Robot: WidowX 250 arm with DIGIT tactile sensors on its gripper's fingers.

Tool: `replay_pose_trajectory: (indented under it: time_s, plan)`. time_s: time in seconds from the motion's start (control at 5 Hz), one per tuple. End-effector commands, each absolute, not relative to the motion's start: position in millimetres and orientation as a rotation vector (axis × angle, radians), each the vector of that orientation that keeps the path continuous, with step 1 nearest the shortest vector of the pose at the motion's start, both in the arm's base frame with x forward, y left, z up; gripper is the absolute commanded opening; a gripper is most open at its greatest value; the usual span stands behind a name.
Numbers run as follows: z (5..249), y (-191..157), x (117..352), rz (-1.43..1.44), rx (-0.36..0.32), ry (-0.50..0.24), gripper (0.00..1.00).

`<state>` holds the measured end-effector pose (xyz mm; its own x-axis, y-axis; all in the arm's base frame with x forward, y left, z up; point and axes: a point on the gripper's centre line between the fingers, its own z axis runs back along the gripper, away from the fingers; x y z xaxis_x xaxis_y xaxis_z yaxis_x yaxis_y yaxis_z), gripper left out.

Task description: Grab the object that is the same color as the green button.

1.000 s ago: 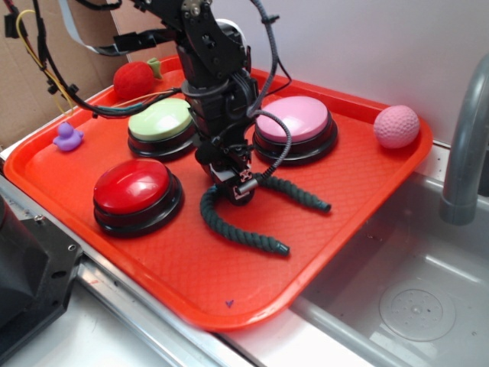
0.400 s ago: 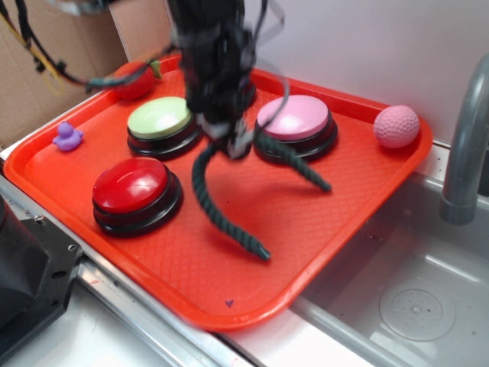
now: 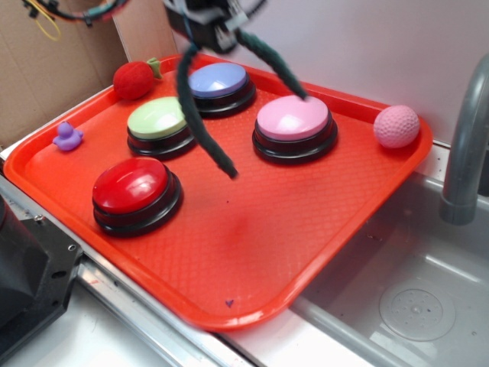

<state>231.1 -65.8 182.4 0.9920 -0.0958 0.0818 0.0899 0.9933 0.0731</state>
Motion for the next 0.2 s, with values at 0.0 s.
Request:
replay_pose_trajectory:
  time_s: [0.0]
  plan:
    - [237.6, -56.5, 206.5, -0.089, 0.143, -0.187, 0.00]
